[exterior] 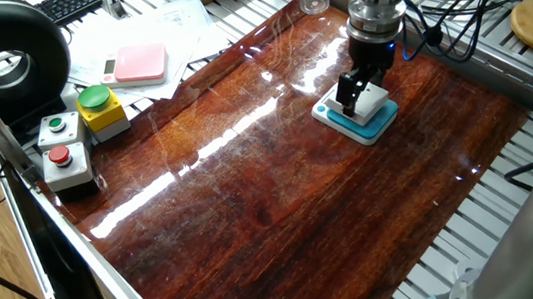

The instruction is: Place the block on the scale

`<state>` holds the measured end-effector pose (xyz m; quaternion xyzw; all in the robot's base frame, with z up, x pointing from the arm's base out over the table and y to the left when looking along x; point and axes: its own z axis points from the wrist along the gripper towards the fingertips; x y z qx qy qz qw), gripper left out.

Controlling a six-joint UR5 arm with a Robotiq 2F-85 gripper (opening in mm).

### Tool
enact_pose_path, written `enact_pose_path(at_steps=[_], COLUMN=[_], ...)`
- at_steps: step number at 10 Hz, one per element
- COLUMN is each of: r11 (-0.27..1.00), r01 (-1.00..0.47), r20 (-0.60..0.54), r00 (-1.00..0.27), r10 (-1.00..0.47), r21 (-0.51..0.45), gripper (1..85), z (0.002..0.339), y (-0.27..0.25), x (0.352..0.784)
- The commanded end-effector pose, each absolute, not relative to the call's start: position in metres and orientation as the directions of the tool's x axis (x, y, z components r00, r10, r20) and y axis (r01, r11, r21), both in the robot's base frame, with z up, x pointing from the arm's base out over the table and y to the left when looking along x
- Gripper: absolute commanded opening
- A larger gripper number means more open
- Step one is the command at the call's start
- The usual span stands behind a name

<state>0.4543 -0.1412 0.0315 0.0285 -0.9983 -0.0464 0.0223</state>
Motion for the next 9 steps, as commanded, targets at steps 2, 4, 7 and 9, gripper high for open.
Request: enact_pose_path(at_steps=[2, 4, 7, 9], r11=[0.99, 0.989, 0.986, 0.984], r01=[-0.083, -0.083, -0.098, -0.111], r20=[0.027, 0.018, 0.017, 0.012], r00=[-0.996, -0.996, -0.995, -0.993], r10=[-0.087, -0.086, -0.102, -0.113], r21=[0.117, 0.122, 0.133, 0.138], gripper=[42.7, 45.3, 50.3, 53.3], z=[0.0328, 0.0329, 0.0335, 0.0322], y=[-0.1372, -0.1358, -0.1339, -0.1347], x=[0.4564, 0.4584, 0.4578, 0.4576])
